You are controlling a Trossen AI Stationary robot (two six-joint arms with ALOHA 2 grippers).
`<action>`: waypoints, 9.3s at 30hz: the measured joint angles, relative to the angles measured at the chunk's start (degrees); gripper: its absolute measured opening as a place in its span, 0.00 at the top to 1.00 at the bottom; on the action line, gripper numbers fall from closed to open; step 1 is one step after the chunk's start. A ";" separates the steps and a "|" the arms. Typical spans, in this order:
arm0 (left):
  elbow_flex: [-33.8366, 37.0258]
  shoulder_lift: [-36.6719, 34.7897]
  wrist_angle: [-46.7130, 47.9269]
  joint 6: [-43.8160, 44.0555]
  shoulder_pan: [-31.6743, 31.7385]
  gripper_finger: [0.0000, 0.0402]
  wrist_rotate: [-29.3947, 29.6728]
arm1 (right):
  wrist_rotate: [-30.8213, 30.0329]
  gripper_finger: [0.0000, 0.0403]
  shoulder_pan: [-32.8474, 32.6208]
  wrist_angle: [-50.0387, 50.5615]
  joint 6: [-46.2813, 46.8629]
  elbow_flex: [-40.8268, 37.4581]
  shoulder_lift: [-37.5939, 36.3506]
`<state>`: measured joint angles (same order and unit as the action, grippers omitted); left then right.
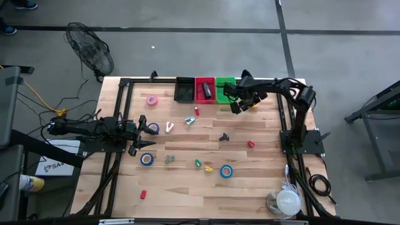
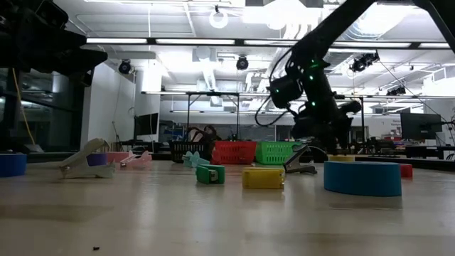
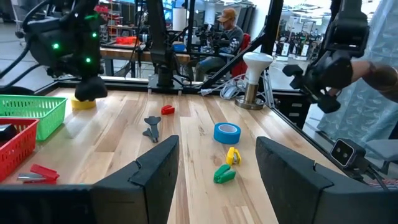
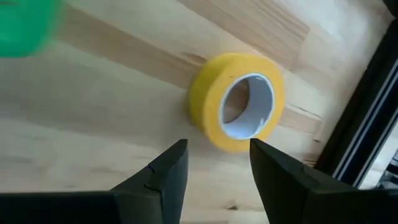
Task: Pick and place Stapler, Stapler remover, tape
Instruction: Put the yellow tape into the green bin, then put the light blue tape into the green bin
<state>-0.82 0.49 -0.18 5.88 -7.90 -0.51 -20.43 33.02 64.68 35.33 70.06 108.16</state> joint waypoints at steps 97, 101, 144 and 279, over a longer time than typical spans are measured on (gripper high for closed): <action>0.00 0.00 0.00 -0.01 0.00 0.48 0.00 | 21.36 0.90 0.99 -46.87 -1.60 -5.61 -13.22; 0.00 0.00 -0.01 0.01 0.00 0.48 0.00 | 21.33 0.91 1.20 -47.89 -0.80 -5.61 -13.22; 0.00 0.02 0.01 0.01 0.00 0.48 0.00 | 17.14 0.91 0.72 -12.26 -5.36 24.75 9.53; 0.00 0.01 0.00 -0.01 0.00 0.48 0.00 | 17.66 0.52 -52.31 0.22 27.14 24.66 4.70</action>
<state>-0.82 0.50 -0.18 5.87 -7.90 -0.51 -2.77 -19.29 64.90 62.47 94.72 112.86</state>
